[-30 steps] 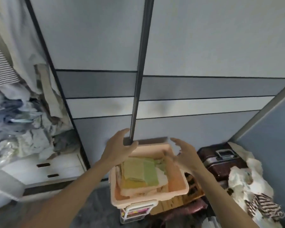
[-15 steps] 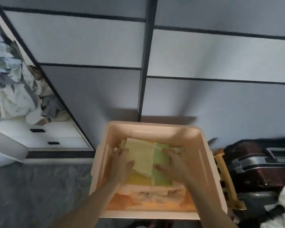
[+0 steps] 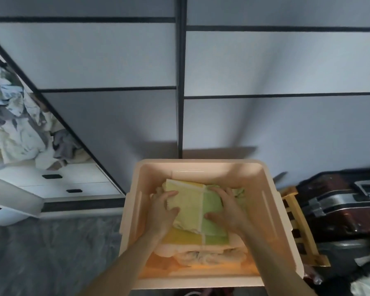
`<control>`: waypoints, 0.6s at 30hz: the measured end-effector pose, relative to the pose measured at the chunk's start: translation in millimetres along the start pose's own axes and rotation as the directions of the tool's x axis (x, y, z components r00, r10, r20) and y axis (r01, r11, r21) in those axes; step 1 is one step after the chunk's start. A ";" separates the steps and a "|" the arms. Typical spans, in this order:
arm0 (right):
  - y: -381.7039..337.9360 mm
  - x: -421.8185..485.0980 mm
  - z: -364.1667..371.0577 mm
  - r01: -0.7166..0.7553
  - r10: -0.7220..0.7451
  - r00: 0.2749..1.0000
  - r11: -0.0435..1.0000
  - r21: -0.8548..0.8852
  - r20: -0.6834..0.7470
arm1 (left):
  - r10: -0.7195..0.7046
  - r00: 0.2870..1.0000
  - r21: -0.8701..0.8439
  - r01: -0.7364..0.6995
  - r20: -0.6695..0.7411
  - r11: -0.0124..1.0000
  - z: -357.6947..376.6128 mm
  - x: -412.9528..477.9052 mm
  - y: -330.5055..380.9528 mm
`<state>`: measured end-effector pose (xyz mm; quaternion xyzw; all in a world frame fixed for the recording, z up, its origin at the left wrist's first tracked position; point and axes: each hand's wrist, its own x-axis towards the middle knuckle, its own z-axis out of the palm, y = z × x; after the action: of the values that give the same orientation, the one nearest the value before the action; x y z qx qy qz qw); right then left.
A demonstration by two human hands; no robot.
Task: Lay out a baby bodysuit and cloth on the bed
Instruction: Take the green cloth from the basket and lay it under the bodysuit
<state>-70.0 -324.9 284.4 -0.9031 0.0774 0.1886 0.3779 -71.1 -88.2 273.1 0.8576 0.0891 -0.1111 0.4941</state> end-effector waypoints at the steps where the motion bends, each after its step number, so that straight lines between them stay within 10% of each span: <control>1: 1.7 -1.1 -1.9 -0.012 0.012 1.000 1.000 0.016 0.004 | -0.057 0.998 -0.085 0.059 0.022 0.995 -1.1 0.6 -0.3; 6: 9.5 -6.3 -4.9 -0.046 0.044 0.998 0.997 0.060 0.034 | -0.170 0.981 -0.298 0.191 0.095 0.935 -6.9 0.5 2.0; 18: -3.9 -19.9 -6.7 0.110 -0.099 0.993 0.977 0.185 -0.072 | 0.090 0.995 -0.150 -0.083 0.041 0.985 -25.1 -16.9 16.0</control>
<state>-85.2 -326.9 299.2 -0.8715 0.0590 0.1321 0.4685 -80.5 -75.1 303.3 0.8187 0.0479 -0.1031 0.5628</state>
